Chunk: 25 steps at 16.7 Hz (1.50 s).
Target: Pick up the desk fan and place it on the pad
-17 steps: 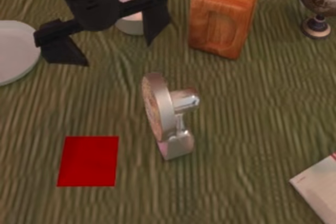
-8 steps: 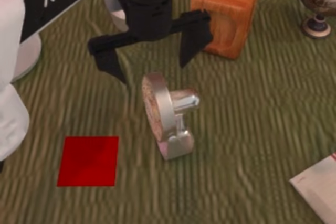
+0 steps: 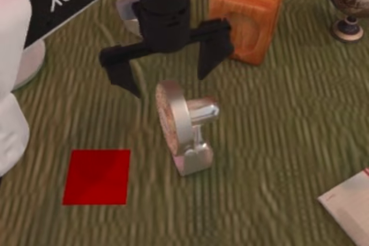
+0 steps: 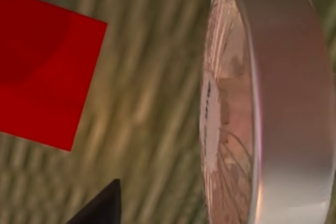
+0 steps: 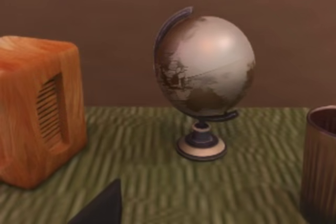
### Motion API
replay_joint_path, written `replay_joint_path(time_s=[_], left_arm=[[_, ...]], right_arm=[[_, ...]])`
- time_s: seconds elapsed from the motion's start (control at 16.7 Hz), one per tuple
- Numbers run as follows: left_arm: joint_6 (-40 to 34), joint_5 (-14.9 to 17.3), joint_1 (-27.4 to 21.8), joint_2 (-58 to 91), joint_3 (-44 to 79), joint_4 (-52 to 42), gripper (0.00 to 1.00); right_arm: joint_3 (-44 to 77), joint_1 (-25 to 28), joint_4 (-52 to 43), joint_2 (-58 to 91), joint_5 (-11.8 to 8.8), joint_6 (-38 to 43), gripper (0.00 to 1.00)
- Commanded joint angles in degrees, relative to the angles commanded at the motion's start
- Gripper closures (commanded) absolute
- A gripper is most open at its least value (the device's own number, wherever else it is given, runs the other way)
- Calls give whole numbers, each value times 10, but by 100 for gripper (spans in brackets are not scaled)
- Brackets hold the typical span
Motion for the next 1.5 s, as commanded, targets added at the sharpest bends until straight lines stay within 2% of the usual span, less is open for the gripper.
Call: replay_joint_path(time_s=[0.3, 0.6, 1.38, 1.5], left_arm=[[-1, 0, -1, -13, -97, 81, 0], [-1, 0, -1, -14, -106, 90, 0], [-1, 0, -1, -14, -106, 90, 98], [-1, 0, -1, -14, -106, 90, 100]], right_arm=[[0, 0, 0, 0, 0, 0, 0], [0, 0, 0, 0, 0, 0, 0], [0, 0, 0, 0, 0, 0, 0], [0, 0, 0, 0, 0, 0, 0]])
